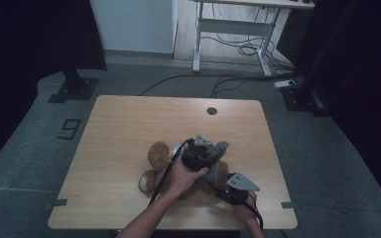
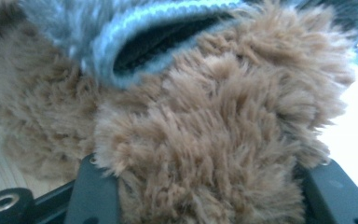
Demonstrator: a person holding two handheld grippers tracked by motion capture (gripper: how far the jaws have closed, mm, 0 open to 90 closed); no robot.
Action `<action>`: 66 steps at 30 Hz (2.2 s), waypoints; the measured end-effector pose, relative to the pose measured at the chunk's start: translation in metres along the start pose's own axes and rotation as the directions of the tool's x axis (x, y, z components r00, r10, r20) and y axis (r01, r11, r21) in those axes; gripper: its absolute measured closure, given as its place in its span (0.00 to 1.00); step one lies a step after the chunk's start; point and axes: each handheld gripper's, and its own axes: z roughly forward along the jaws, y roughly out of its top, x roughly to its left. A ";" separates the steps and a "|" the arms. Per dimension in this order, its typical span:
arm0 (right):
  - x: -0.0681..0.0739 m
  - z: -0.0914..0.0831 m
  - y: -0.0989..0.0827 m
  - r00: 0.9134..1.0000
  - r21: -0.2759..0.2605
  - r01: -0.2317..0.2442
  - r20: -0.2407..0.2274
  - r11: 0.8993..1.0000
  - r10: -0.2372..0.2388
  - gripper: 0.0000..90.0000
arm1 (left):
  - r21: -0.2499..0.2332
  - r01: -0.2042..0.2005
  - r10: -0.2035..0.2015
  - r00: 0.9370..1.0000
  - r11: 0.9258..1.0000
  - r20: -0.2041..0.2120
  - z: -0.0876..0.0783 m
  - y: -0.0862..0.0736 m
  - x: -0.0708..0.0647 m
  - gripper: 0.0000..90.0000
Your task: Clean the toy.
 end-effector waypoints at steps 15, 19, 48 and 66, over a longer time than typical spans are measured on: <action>0.002 -0.002 -0.002 1.000 -0.009 -0.005 -0.011 1.000 0.005 0.51 | -0.116 0.089 -0.101 0.990 0.989 -0.099 -0.085 -0.038 0.061 0.85; 0.001 -0.002 -0.002 1.000 -0.009 -0.009 -0.016 1.000 0.009 0.51 | -0.110 0.138 -0.152 0.979 0.984 -0.134 -0.099 -0.055 0.084 0.85; 0.001 0.003 0.001 0.997 -0.013 -0.078 -0.016 0.997 0.077 0.51 | -0.053 0.300 -0.301 0.954 0.953 -0.010 -0.107 -0.122 0.105 0.84; -0.008 0.049 0.026 0.997 -0.067 0.040 0.068 0.997 -0.035 0.53 | -0.221 0.372 -0.378 0.926 0.901 0.015 -0.095 -0.089 0.140 0.85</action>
